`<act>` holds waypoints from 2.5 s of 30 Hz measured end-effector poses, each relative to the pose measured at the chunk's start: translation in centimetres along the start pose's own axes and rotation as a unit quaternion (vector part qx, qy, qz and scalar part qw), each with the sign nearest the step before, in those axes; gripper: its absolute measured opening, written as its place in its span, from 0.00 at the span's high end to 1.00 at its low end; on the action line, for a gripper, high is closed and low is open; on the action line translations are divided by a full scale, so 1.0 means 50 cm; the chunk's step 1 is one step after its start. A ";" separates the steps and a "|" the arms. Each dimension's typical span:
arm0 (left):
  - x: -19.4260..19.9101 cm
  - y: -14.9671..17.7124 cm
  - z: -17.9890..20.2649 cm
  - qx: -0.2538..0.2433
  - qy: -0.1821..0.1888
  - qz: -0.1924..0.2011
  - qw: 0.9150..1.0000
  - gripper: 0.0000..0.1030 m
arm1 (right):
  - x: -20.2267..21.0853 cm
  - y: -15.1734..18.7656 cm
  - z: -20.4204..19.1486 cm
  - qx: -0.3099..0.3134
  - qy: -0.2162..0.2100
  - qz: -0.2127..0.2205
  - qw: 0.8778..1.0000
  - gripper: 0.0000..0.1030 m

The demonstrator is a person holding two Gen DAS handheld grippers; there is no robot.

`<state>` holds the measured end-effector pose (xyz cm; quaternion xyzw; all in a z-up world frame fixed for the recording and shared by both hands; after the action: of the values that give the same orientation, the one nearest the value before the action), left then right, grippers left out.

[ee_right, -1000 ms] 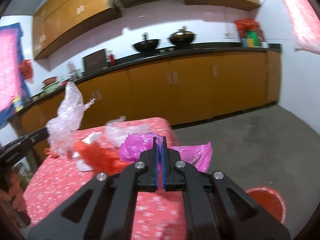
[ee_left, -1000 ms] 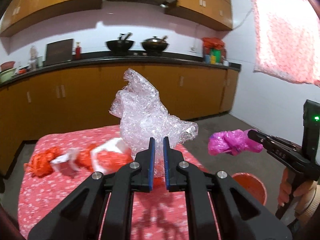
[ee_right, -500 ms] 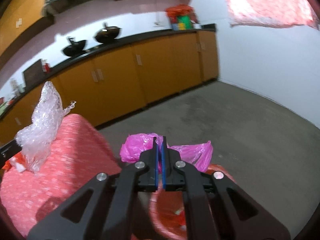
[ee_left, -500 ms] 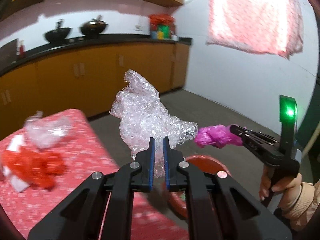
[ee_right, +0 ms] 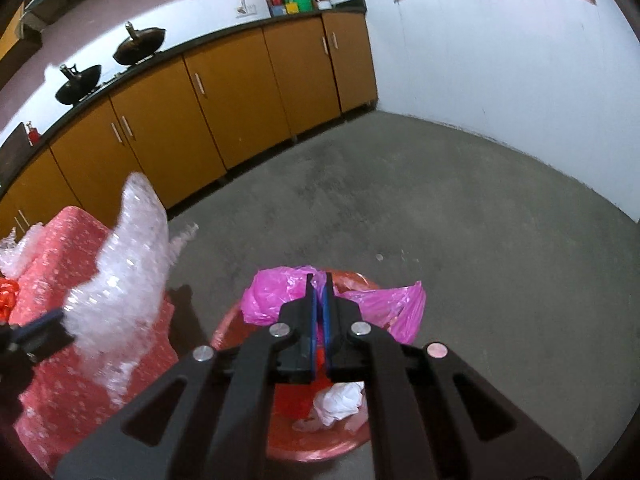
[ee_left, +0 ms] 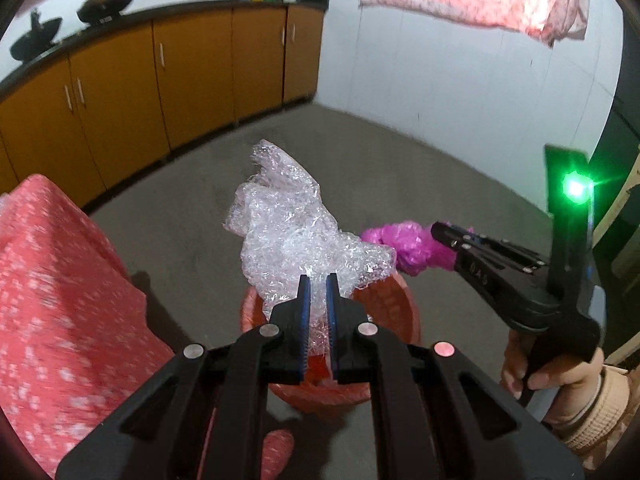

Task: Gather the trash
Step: 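Carry both to the orange basket and open both tools over it, then swing both open tools back over the bed toward the red bags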

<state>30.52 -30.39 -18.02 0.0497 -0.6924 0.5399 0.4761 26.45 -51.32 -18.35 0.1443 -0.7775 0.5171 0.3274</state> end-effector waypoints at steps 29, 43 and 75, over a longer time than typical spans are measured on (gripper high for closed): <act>-0.053 -0.012 -0.056 0.097 -0.037 -0.024 0.994 0.65 | -0.080 0.035 -0.029 0.010 -0.041 -0.043 0.998 0.75; 0.261 0.009 -0.347 0.172 -0.144 0.094 0.970 0.54 | 0.069 -0.047 -0.423 0.130 -0.169 0.011 0.977 0.66; 0.642 0.413 -0.863 0.340 -0.418 0.100 0.836 0.14 | 0.133 0.159 -1.069 0.356 -0.279 0.012 0.892 0.15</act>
<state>27.23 26.68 -11.16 0.3601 -0.5993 0.7140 0.0377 36.25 0.84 -6.20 0.3802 -0.6027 0.7014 0.0172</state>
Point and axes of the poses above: each gripper's, at about its wrist camera, not at the fingertips, and x roughly against the way its jaws point, z to its right, y to its underside, the point moved 10 cm from there along -x, roughly the way its jaws point, and after that the axes turned 4 degrees about -y, right-handed, at the moved point
